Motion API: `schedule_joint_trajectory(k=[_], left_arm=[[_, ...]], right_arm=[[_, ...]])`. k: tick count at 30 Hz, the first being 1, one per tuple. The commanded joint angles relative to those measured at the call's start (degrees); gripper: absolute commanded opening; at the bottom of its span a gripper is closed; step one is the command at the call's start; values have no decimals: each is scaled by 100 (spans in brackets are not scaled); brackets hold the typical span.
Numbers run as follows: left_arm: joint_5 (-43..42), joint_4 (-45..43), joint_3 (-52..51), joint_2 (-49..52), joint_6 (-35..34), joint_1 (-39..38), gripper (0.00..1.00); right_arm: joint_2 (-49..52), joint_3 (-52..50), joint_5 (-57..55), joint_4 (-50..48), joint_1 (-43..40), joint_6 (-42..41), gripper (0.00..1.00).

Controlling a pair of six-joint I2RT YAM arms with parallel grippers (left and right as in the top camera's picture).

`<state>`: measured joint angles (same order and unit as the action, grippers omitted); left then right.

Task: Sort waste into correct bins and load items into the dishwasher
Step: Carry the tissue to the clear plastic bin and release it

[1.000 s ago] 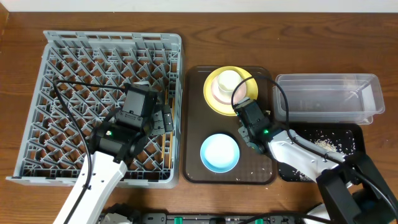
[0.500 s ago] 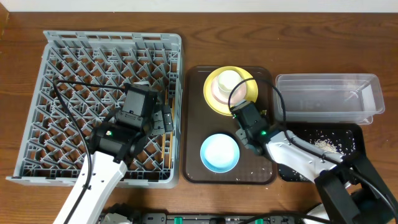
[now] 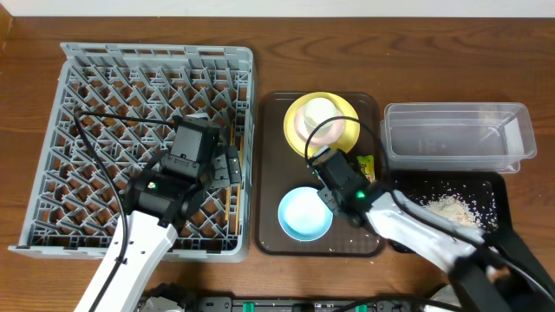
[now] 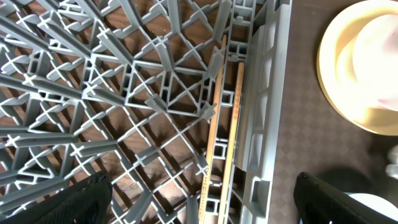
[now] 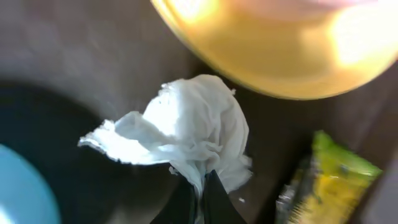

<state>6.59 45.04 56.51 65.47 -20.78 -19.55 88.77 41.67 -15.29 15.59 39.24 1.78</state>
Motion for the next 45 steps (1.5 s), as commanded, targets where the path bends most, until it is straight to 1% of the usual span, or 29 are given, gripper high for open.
schedule_joint_trajectory(k=[1, 3, 5, 6, 7, 10, 13, 17, 22, 26, 27, 28, 29, 30, 31, 32, 33, 36, 38, 44, 45], left_arm=[[68, 17, 61, -11, 9, 24, 94], [68, 17, 61, -11, 11, 24, 95], [68, 17, 61, -11, 11, 24, 94], [68, 17, 61, -11, 11, 24, 94], [68, 17, 61, -11, 11, 24, 94], [68, 17, 61, -11, 11, 24, 94], [68, 17, 61, -11, 11, 24, 94], [68, 17, 61, -11, 11, 24, 95], [68, 17, 61, -11, 11, 24, 95], [68, 17, 61, -11, 11, 24, 94], [68, 17, 61, -11, 11, 24, 94], [68, 17, 61, -11, 11, 24, 94], [68, 17, 61, -11, 11, 24, 94], [68, 17, 61, -11, 11, 24, 94], [68, 17, 61, -11, 11, 24, 94], [68, 17, 61, -11, 11, 24, 94], [68, 17, 61, -11, 11, 24, 94], [68, 17, 61, -11, 11, 24, 94], [68, 17, 61, -11, 11, 24, 94], [68, 17, 61, -11, 11, 24, 94], [68, 17, 61, -11, 11, 24, 94]], right_arm=[[-890, -4, -28, 42, -28, -452, 1], [-1370, -4, -2, 59, -142, -664, 1], [-1812, 50, 153, 37, -376, -667, 1], [-2041, 125, 247, 68, -581, -671, 1], [-2365, 310, 319, 221, -1036, -745, 1], [-2605, 557, 549, 468, -1812, -761, 1], [-2605, 695, 1097, 658, -2697, -1019, 1], [-2306, 697, 2114, 584, -4015, -1373, 1], [-1554, 697, 2933, 444, -5034, -1462, 1], [-986, 697, 2933, 146, -5123, -1456, 2], [-850, 697, 2931, 28, -5117, -1440, 10], [-772, 697, 2929, -48, -5117, -1436, 27], [-697, 697, 2931, -125, -5119, -1436, 37], [-699, 697, 2927, -122, -5119, -1434, 38], [-715, 706, 2931, -118, -5121, -1379, 42], [-734, 726, 2931, -79, -5128, -1342, 60], [-756, 778, 2931, 31, -5128, -1244, 64], [-772, 1082, 2929, 621, -5128, -1178, 68], [-772, 1408, 2931, 1156, -5128, -1178, 68], [-772, 2815, 3110, 3209, -4992, -1176, 62], [-772, 3086, 3108, 3613, -4927, -1178, 57]])
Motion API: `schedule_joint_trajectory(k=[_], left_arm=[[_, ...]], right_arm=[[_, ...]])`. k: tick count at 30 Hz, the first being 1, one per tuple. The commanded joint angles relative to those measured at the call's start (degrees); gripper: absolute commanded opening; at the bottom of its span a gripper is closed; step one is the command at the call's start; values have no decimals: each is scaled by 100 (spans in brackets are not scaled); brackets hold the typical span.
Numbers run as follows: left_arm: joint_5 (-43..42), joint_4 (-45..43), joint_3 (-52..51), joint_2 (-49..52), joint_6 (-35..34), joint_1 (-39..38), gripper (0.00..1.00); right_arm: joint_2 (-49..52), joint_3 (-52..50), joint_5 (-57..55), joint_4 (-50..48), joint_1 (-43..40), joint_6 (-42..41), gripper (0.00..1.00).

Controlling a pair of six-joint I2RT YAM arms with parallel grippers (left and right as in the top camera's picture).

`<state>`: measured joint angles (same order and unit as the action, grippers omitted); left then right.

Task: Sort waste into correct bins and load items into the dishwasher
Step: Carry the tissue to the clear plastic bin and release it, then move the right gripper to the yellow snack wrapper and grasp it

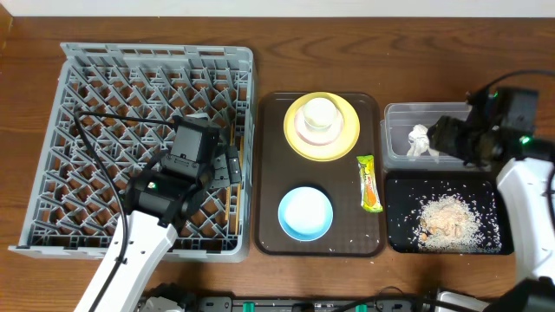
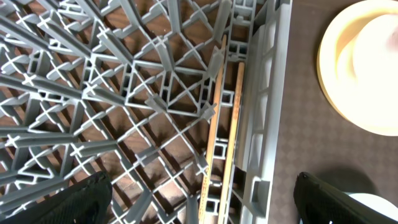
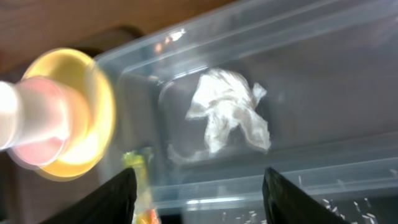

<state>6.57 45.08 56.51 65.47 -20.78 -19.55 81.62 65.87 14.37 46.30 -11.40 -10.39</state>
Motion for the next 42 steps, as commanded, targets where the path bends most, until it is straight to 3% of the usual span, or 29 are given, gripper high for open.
schedule_joint_trajectory(k=[1, 3, 6, 8, 9, 10, 12, 15, 17, 19, 22, 25, 34, 42], left_arm=[[70, 13, 61, -11, 11, 24, 95], [70, 13, 61, -11, 11, 24, 94], [70, 13, 61, -11, 11, 24, 94], [70, 13, 61, -11, 11, 24, 94], [68, 13, 61, -11, 11, 24, 94], [70, 13, 61, -11, 11, 24, 94], [70, 13, 61, -11, 11, 24, 94], [70, 13, 61, -11, 11, 24, 94], [70, 13, 61, -11, 11, 24, 94], [70, 13, 61, -11, 11, 24, 94], [70, 13, 61, -11, 11, 24, 95], [70, 13, 61, -11, 11, 24, 94], [70, 13, 61, -11, 11, 24, 94], [70, 13, 61, -11, 11, 24, 94]], right_arm=[[-57, 833, 142, 826, 195, 42, 53], [-57, 1202, 149, 1665, 420, 87, 52], [-55, 1268, 295, 2284, 949, 192, 63], [-50, 1215, 575, 2332, 1231, 212, 32], [-50, 1058, 940, 2328, 1517, 212, 29], [-50, 883, 1200, 2262, 1788, 212, 34], [-50, 570, 1300, 1993, 2240, 210, 36], [-39, 140, 916, 1526, 2848, -42, 28], [-28, -192, 39, 1193, 3283, -664, 30], [-28, -573, -1152, 894, 3773, -1281, 39], [-26, -1005, -2420, 557, 4328, -1600, 60], [-22, -1292, -3023, 278, 4645, -1596, 68], [-22, -2026, -3429, -743, 4592, -1593, 76], [-22, -2297, -3456, -1224, 4546, -1589, 75]])
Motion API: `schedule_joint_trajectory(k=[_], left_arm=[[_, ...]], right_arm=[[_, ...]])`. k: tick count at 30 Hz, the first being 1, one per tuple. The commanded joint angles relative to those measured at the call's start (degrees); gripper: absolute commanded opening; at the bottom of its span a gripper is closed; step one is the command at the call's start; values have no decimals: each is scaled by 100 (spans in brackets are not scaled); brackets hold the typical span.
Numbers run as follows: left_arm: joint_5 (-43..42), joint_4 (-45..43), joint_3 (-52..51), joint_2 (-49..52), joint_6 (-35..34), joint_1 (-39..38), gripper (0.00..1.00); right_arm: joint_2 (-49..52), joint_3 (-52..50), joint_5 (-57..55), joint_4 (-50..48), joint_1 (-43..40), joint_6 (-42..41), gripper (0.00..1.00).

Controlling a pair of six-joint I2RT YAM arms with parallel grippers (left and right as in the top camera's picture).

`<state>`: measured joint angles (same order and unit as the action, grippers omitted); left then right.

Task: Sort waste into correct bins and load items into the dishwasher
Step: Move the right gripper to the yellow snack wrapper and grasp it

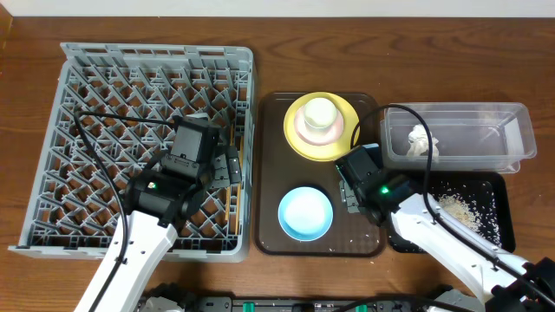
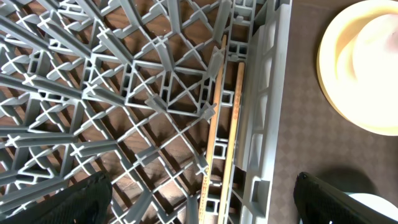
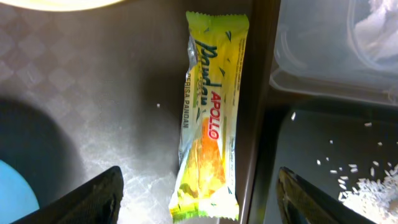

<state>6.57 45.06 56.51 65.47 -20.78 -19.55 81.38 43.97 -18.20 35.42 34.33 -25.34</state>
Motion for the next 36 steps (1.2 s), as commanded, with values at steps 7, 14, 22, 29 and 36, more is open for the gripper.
schedule_joint_trajectory(k=[7, 14, 22, 29, 36], left_arm=[[70, 15, 61, -11, 11, 24, 95], [70, 15, 61, -11, 11, 24, 94], [70, 15, 61, -11, 11, 24, 94], [70, 15, 61, -11, 11, 24, 95], [70, 15, 61, -11, 11, 24, 94]], right_arm=[[9, -326, -197, -702, -33, -96, 69], [343, -343, -164, -717, -321, -96, 67], [704, -343, 129, -780, -363, -72, 66], [704, -341, 691, -848, -361, -72, 55], [704, -341, 684, -846, -361, 76, 52]])
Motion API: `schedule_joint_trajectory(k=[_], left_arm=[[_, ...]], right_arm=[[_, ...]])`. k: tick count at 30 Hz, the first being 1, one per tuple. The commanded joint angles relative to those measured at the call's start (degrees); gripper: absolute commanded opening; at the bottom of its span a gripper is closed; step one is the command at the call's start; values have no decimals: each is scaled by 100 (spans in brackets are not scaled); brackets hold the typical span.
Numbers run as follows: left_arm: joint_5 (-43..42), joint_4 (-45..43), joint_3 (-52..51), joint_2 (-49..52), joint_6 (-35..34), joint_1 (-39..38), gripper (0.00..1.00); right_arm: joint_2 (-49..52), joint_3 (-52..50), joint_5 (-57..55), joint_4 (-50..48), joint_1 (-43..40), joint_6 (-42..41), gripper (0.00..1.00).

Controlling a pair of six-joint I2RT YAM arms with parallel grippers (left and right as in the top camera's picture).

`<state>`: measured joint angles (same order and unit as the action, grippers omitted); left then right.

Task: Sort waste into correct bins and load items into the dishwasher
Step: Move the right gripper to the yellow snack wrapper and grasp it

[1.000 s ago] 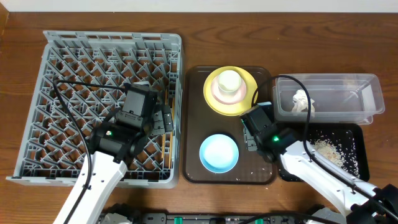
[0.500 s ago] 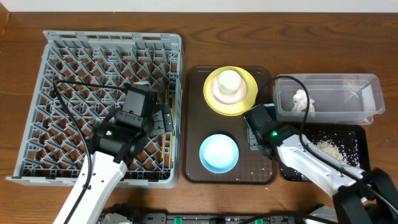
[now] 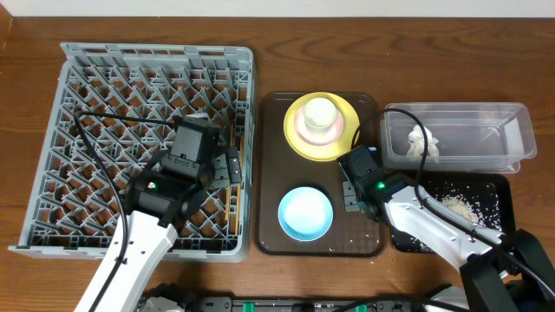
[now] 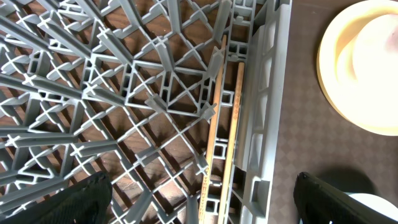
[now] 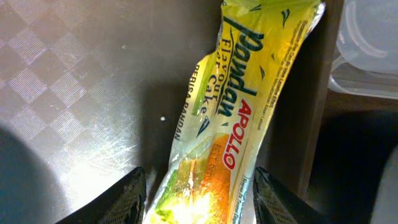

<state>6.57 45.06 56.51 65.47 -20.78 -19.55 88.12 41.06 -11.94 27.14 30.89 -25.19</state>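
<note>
A yellow "Apollo" snack wrapper (image 5: 231, 124) lies on the brown tray (image 3: 274, 156), close to its right edge. My right gripper (image 5: 205, 202) is open low over it, one finger on each side of its near end. In the overhead view the right gripper (image 3: 357, 184) covers the wrapper. My left gripper (image 4: 202, 208) hangs open over the grey dishwasher rack (image 3: 95, 113), above two wooden chopsticks (image 4: 225, 130) lying in the rack's right edge. A yellow plate (image 3: 347, 139) carries a pink cup (image 3: 320, 115). A blue bowl (image 3: 304, 212) sits on the tray's front.
A clear plastic bin (image 3: 486, 130) at the right holds a crumpled white tissue (image 3: 421, 143). In front of it a black bin (image 3: 490, 186) holds spilled rice (image 3: 451, 206). The left arm lies across the rack's front right part.
My right gripper has come down closer to the snack wrapper, and its fingers now stand on either side of it. The left arm has not moved.
My right gripper was shut on a white tissue at the tray beside the yellow plate. Then it was open over the clear bin with the tissue lying inside. It then stood open above the snack wrapper on the tray, and now straddles it.
</note>
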Motion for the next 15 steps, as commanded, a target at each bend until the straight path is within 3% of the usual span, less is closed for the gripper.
schedule_joint_trajectory(k=[1, 10, 15], left_arm=[[70, 15, 61, -11, 11, 24, 94], [70, 15, 61, -11, 11, 24, 95], [70, 15, 61, -11, 11, 24, 94]], right_arm=[[31, -50, 59, -17, -20, 61, 50], [31, -50, -22, -13, -20, 63, 23], [28, -46, 22, -55, -17, 59, 1]])
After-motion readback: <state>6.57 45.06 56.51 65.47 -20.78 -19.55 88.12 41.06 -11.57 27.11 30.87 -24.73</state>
